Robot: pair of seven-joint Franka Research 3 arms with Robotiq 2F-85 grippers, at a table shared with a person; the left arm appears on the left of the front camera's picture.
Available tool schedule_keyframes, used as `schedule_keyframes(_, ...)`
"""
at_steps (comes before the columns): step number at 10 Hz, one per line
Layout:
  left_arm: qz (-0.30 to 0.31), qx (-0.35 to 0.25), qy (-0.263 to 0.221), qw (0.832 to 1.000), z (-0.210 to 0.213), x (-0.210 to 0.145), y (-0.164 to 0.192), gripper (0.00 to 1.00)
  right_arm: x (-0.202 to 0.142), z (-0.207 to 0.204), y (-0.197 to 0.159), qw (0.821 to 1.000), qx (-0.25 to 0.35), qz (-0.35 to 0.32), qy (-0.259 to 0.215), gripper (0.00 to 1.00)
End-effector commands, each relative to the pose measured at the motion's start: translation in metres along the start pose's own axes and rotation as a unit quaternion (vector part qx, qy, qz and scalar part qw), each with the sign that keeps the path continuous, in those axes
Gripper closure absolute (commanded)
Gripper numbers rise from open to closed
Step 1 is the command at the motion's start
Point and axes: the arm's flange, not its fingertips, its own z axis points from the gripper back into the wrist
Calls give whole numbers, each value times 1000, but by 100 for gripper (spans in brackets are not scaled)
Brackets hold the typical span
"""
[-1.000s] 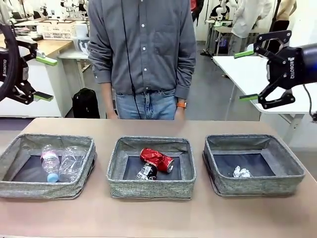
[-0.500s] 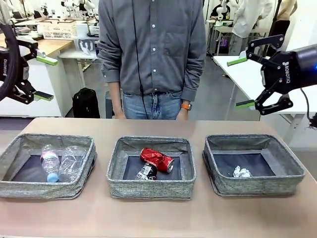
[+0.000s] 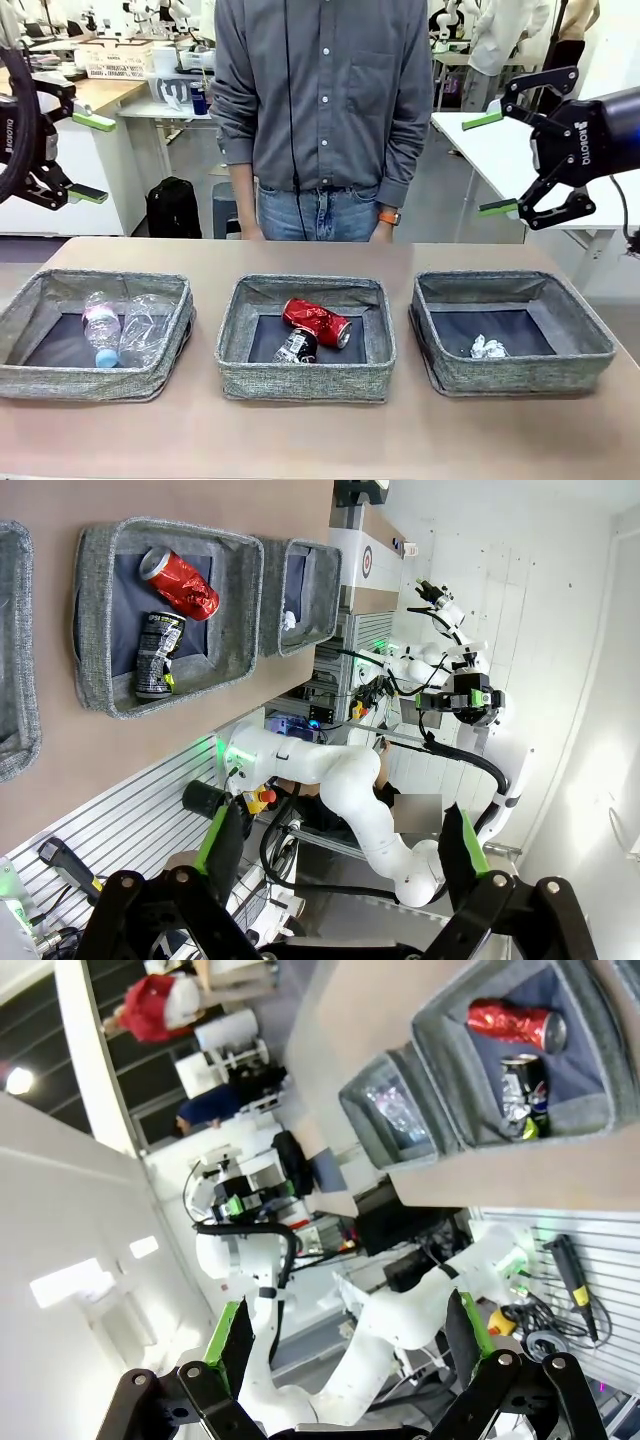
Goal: Sort the waste into the appropriate baskets.
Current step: Place the picked waste into the Fabric basket indicated by the person.
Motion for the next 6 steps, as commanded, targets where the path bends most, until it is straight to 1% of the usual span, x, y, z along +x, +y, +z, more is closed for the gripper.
schedule_keyframes(1, -7, 1, 4, 1000, 2, -1, -1, 0, -1, -1, 3, 1000, 7, 7, 5, 0)
schedule_keyframes(6, -7, 1, 4, 1000, 2, -1, -1, 0, -1, -1, 3, 1000, 7, 7, 5, 0)
